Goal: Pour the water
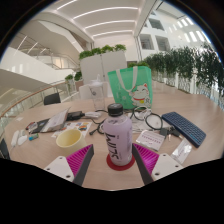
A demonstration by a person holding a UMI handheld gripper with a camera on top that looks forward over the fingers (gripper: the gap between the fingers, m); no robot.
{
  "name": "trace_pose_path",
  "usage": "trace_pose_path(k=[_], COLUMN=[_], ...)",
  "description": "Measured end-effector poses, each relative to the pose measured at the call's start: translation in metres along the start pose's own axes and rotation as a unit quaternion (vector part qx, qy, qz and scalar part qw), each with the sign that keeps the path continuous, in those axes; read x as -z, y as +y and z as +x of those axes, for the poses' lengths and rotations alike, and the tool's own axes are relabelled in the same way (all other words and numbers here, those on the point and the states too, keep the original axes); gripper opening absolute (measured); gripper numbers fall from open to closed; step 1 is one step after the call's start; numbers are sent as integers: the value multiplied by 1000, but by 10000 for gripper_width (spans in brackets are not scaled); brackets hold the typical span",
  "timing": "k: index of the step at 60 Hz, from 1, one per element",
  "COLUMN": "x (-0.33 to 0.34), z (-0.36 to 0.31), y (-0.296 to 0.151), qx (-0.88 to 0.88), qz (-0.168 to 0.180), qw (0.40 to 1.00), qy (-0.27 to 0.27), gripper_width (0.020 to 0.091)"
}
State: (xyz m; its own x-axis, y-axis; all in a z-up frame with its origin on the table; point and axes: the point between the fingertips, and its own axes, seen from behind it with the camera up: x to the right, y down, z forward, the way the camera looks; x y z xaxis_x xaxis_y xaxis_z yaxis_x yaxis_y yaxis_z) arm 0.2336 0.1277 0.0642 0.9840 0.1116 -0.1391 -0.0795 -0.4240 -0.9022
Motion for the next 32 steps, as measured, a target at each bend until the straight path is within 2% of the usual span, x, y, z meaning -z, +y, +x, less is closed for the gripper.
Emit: trace_pose_path(k=[7,18,32], x=[54,156,260], z=[-13,-70,-151], y=[2,-9,-14], qx=[18,56,6], qz=[-8,16,30], qw=[999,994,990], qy=[39,91,137], gripper_width=[835,831,838])
